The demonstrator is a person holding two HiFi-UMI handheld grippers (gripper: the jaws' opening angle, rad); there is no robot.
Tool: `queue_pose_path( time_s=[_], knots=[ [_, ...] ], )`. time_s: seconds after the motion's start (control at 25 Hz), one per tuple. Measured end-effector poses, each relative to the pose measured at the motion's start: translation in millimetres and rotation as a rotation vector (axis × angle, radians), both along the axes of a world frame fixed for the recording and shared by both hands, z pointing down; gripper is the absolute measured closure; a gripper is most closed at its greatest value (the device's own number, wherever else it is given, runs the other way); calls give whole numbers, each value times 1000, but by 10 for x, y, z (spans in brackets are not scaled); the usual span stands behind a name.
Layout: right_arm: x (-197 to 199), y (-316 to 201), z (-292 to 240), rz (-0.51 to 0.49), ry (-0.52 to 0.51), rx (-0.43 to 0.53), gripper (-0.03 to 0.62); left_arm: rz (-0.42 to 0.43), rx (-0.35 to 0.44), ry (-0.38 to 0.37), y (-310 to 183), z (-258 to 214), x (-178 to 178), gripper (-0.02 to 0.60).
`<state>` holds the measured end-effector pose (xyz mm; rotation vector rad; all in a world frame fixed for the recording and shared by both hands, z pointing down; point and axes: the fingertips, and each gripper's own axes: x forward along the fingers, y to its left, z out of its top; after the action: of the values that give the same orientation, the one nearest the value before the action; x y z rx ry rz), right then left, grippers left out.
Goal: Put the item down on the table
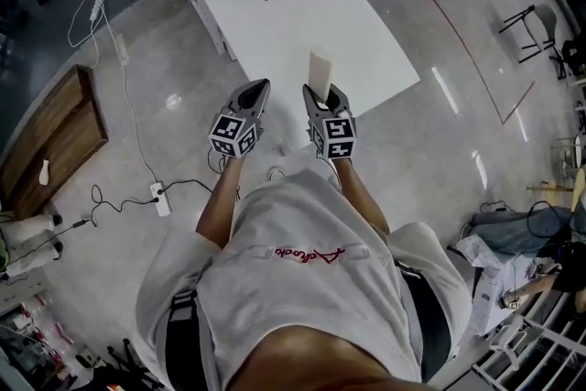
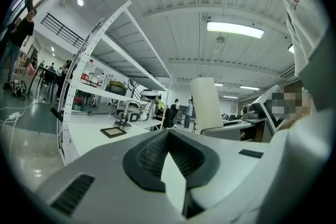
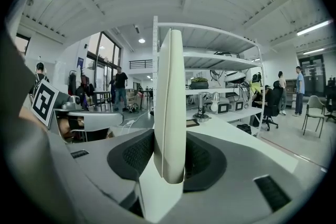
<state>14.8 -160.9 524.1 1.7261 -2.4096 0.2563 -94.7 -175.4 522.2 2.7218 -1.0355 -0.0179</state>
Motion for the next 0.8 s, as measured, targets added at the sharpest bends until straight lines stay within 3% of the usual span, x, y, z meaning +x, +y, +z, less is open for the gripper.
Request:
queue_pose_path(
  time_s=[0.36, 0.8],
  knots=[
    [116, 18, 118, 19, 0, -34, 421, 29, -23, -7, 4, 84, 146, 561],
    [240, -193, 222, -15, -13, -49, 421, 4, -46, -28, -149, 190, 303, 563]
  ],
)
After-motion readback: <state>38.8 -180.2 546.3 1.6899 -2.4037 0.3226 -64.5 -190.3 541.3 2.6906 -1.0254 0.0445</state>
